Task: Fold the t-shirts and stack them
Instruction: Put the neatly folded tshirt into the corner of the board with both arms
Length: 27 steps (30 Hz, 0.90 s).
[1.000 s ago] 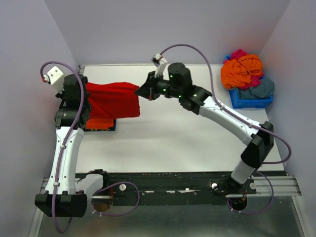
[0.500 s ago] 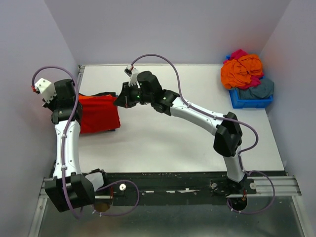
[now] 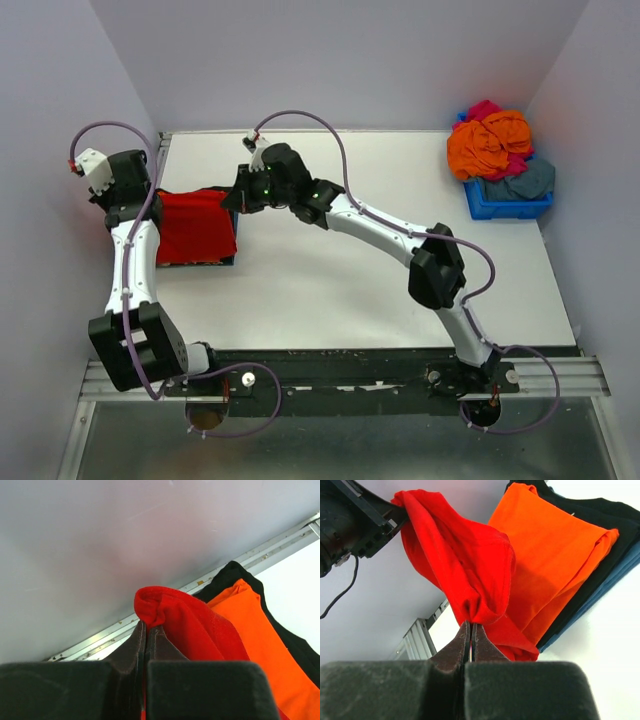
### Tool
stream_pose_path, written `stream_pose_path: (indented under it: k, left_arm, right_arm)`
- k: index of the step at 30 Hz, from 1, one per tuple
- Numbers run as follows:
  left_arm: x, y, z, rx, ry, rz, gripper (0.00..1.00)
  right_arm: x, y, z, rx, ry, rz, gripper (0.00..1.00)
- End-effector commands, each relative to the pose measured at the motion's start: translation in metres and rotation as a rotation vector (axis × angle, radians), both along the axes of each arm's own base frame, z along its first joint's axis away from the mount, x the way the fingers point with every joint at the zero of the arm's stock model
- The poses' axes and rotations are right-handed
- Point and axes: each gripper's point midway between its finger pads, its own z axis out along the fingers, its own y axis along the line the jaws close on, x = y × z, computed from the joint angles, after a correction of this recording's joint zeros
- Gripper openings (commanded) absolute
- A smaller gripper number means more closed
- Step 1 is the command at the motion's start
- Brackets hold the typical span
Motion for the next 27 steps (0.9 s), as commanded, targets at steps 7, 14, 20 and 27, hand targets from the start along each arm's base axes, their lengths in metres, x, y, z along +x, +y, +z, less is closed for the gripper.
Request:
stream_pose_path:
  k: [7,14,20,27]
  left_arm:
    - [0.069,0.017,-0.019,0.011,0.044,-0.103,0.00]
    - [0.120,0.012,-0.060,-0.069,0.118,-0.202,0.00]
    - [0.141,0.006,-0.063,-0.142,0.193,-0.260,0.77]
    - [0.116,0.001,-0.012,-0.112,0.137,-0.249,0.81]
  right_arm:
    - [0.048,0.004,-0.053,-0.018,0.146,-0.120,0.01]
    - [0.099,0.002,-0.065,0.033,0.135,-0.188,0.01]
    - [0.114,-0.005,-0.064,0.055,0.129,-0.188,0.55]
    - [0.084,0.000,-0.037,0.054,0.071,-0.104,0.40]
